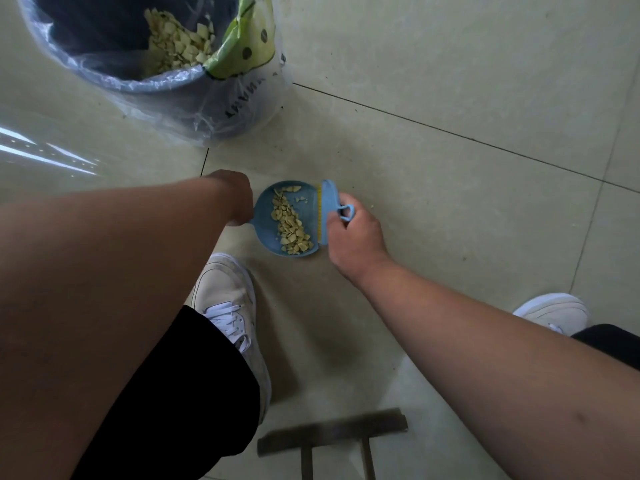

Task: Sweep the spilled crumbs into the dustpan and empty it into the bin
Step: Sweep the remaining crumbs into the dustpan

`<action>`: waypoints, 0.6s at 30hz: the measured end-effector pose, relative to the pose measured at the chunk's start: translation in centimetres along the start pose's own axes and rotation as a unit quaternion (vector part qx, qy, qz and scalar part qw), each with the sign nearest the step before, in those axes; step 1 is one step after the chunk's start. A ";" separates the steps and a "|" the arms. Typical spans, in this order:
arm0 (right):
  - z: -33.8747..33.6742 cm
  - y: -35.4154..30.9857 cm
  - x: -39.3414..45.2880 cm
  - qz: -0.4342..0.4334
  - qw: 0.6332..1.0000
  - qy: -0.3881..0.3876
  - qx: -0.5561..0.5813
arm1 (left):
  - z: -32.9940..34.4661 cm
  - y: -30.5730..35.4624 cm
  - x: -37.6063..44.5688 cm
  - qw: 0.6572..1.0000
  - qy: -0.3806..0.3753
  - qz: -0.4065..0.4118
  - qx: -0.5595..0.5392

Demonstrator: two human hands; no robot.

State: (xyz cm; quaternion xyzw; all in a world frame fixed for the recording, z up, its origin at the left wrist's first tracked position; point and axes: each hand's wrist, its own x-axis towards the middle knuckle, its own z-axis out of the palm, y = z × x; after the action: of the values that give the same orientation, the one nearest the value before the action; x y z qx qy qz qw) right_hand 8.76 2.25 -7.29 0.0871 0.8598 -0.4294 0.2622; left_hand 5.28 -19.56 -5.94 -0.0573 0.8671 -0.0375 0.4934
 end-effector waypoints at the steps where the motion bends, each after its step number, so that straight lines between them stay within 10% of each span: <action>1: -0.8 0.4 0.1 -0.002 1.000 0.012 -0.002 | 0.0 -0.1 0.0 1.000 0.000 -0.002 -0.007; 18: -3.8 2.7 0.9 0.018 0.992 0.084 -0.090 | -0.1 -2.1 -0.1 0.984 -0.029 -0.030 -0.174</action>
State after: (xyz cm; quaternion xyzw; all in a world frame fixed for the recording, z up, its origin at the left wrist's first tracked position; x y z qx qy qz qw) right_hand 7.56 6.79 -7.80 0.1141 0.9123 -0.3366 0.2032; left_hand 5.41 -21.66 -5.51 -0.1697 0.8435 0.1009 0.4995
